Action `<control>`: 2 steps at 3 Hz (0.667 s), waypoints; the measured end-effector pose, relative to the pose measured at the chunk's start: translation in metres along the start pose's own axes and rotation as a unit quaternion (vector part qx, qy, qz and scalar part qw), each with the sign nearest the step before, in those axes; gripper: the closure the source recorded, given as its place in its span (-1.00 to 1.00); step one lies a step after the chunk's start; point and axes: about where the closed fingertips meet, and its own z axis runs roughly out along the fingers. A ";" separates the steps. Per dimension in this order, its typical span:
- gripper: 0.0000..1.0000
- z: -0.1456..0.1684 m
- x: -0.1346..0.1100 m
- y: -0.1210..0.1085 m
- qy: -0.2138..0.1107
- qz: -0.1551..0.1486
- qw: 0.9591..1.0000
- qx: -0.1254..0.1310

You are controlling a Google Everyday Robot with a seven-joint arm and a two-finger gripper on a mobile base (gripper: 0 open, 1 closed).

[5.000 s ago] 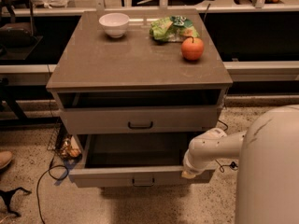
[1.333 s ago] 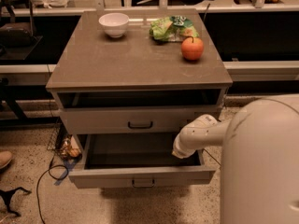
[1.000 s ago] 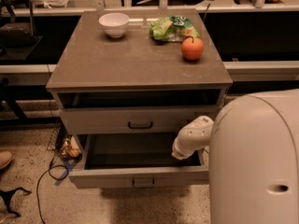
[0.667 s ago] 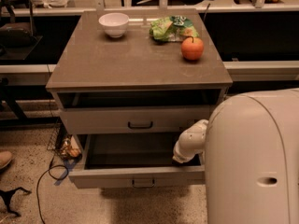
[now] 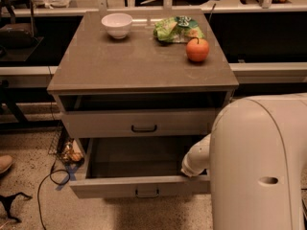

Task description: Open middle drawer

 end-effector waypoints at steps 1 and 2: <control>1.00 0.000 0.000 0.000 0.000 0.000 1.000 0.000; 1.00 -0.001 0.000 0.000 0.000 0.000 1.000 0.000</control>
Offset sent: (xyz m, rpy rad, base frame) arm -0.0719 -0.0077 0.0058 0.0009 -0.0006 -0.0371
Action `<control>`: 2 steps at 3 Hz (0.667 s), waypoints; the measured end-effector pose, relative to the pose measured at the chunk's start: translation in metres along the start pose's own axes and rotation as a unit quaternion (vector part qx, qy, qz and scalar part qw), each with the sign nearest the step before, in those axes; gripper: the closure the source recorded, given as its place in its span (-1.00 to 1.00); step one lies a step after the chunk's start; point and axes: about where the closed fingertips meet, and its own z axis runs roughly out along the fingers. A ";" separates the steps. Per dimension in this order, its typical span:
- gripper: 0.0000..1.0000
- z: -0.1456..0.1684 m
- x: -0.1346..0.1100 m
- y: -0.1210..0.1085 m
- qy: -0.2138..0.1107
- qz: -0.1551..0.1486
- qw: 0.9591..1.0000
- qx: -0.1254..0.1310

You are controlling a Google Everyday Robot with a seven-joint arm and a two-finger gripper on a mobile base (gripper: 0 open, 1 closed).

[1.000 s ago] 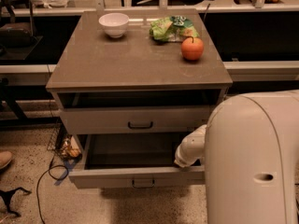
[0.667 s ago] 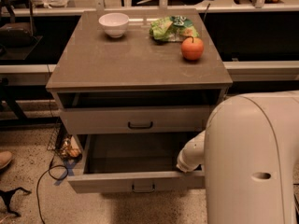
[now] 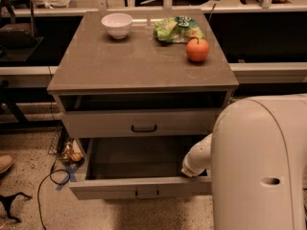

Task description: Open middle drawer

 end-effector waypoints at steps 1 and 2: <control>1.00 -0.007 0.015 0.019 0.004 0.005 1.000 -0.004; 1.00 -0.017 0.040 0.063 0.019 0.006 0.999 -0.026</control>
Offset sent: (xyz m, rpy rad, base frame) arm -0.1227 0.0083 0.0017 -0.0173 0.0480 -0.0216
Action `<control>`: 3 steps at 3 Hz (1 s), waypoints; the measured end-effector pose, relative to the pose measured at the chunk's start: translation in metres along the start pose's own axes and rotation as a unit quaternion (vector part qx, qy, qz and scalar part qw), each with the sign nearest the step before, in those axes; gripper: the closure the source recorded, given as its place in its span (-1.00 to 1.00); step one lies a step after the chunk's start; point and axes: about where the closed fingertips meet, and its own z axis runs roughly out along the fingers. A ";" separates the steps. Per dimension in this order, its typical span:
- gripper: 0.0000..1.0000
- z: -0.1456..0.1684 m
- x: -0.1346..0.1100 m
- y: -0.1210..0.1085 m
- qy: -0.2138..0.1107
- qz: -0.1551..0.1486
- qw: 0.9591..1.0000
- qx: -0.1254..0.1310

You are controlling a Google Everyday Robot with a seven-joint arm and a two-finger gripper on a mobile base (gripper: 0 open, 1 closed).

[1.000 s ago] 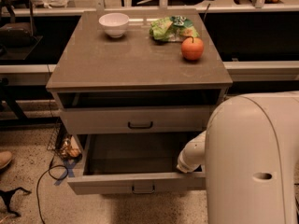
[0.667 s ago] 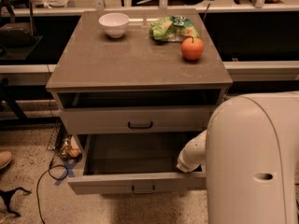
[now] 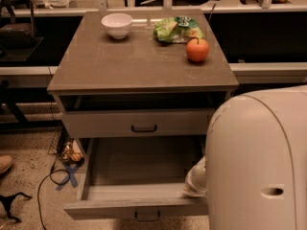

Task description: Open middle drawer

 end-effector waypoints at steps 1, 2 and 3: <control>1.00 0.000 0.000 0.000 0.000 0.000 1.000 0.000; 1.00 0.004 -0.003 0.012 0.018 -0.034 0.999 -0.008; 1.00 0.008 -0.006 0.028 0.039 -0.077 0.996 -0.019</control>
Offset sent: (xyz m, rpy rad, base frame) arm -0.0305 0.0352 -0.0158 -0.1116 0.0632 0.2032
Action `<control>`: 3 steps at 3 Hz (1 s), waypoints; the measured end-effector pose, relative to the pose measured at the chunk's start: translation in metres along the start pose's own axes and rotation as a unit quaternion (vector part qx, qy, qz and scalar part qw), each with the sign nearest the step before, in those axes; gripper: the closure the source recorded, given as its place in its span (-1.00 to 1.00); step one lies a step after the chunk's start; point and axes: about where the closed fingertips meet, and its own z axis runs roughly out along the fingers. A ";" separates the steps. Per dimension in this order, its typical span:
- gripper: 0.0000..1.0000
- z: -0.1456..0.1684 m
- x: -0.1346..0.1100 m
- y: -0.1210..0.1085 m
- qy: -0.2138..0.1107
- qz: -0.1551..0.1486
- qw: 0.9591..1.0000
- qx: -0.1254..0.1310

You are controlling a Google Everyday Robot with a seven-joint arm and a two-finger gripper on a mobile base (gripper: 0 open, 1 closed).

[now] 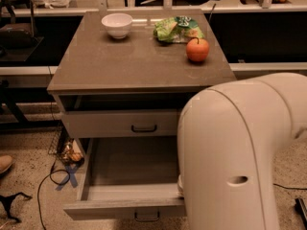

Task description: Open middle drawer

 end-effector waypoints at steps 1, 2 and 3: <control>1.00 0.001 0.001 0.007 0.006 -0.011 1.000 -0.006; 1.00 0.000 0.001 0.007 0.006 -0.011 1.000 -0.006; 1.00 -0.001 0.009 0.012 0.002 -0.006 1.000 -0.009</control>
Offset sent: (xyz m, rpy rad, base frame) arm -0.0371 -0.0127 -0.0201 0.0143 0.0569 0.0319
